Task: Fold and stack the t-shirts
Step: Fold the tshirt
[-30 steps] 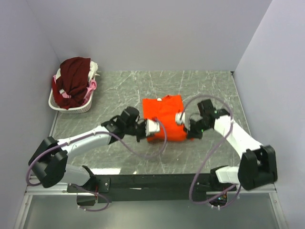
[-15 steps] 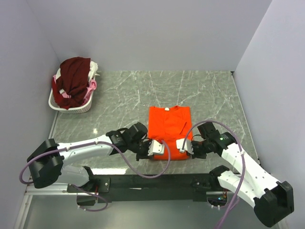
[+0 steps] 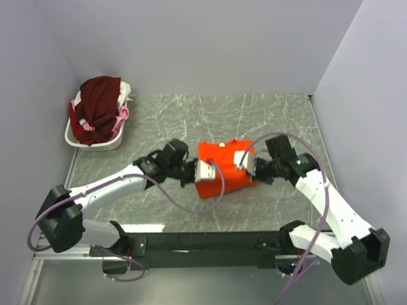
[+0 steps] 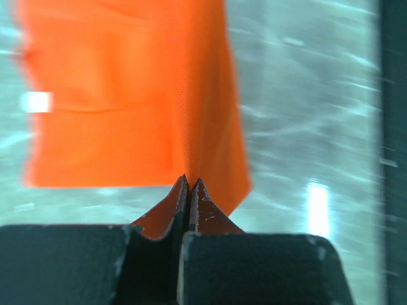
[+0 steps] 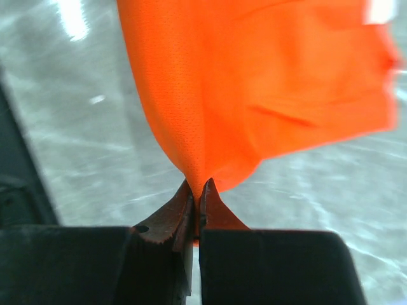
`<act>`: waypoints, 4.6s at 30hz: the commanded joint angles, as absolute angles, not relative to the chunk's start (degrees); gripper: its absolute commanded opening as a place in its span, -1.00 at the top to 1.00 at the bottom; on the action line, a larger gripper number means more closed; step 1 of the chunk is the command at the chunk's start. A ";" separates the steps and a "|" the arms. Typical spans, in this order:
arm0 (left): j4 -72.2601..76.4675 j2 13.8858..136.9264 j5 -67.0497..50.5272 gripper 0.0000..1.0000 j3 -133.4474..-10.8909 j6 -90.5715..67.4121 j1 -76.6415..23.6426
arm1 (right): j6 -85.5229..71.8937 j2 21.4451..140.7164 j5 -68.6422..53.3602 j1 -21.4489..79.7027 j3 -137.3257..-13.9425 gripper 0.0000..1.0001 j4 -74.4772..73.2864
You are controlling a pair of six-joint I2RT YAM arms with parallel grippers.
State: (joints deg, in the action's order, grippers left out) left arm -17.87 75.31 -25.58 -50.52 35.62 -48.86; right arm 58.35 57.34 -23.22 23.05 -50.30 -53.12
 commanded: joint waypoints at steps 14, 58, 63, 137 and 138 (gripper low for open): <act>6.94 102.99 -27.69 0.99 -73.20 33.41 -29.10 | 43.42 95.42 -17.76 11.25 -80.93 1.00 -37.18; 29.26 111.44 -17.40 0.99 -74.00 20.57 -27.42 | 24.44 105.38 -6.86 10.90 -91.05 1.00 -24.00; 30.15 116.00 -15.91 0.99 -78.74 18.38 -27.42 | 21.63 107.13 -2.56 11.07 -92.11 1.00 -23.12; -2.91 84.79 -19.07 0.99 -61.94 33.82 -48.18 | 54.15 65.46 -17.05 8.97 -60.26 1.00 -43.44; -2.12 86.29 -19.59 0.99 -63.27 33.75 -46.42 | 52.92 67.83 -16.62 8.53 -61.95 1.00 -42.29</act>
